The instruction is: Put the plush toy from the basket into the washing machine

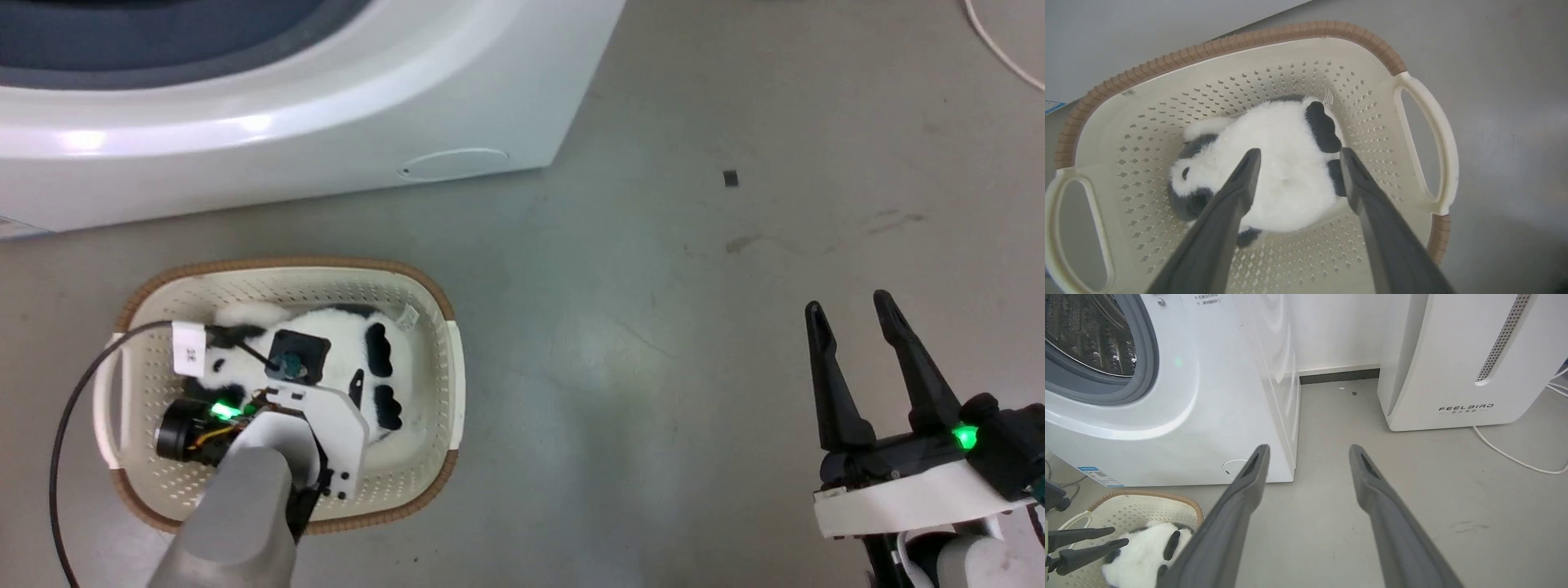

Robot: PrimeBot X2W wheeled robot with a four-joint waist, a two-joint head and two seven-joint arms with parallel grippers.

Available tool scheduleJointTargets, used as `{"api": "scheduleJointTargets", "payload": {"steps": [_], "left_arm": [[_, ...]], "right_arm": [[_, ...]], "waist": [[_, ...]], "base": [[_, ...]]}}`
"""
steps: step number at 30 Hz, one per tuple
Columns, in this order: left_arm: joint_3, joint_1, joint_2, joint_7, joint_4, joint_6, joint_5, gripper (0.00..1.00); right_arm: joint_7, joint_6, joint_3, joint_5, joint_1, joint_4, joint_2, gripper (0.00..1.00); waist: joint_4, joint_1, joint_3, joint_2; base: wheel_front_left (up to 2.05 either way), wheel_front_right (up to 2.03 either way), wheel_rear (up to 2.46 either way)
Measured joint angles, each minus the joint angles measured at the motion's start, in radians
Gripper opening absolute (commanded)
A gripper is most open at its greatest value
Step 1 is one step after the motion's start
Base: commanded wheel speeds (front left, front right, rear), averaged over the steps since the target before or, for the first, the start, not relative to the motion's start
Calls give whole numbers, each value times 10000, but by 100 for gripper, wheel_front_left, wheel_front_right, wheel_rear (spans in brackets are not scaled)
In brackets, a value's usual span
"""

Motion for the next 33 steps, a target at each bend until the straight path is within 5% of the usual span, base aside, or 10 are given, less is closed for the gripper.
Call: {"api": "scheduleJointTargets", "payload": {"steps": [31, 32, 33], "left_arm": [[-1799, -3734, 1572, 627, 3252, -280, 182, 100], [-1827, -3837, 1597, 642, 3331, -290, 151, 18], [-1827, -3917, 1611, 640, 3417, -318, 61, 0]], "right_arm": [[-652, 0, 416, 1216, -627, -422, 0, 100], [-681, 0, 416, 1254, -629, -420, 0, 100], [-683, 0, 416, 1304, -637, -408, 0, 100]], "waist": [[-1382, -1, 3654, 0], [-1423, -1, 3743, 0], [-1465, -1, 3824, 0]], "base": [[0, 0, 0], [0, 0, 0], [0, 0, 0]]}}
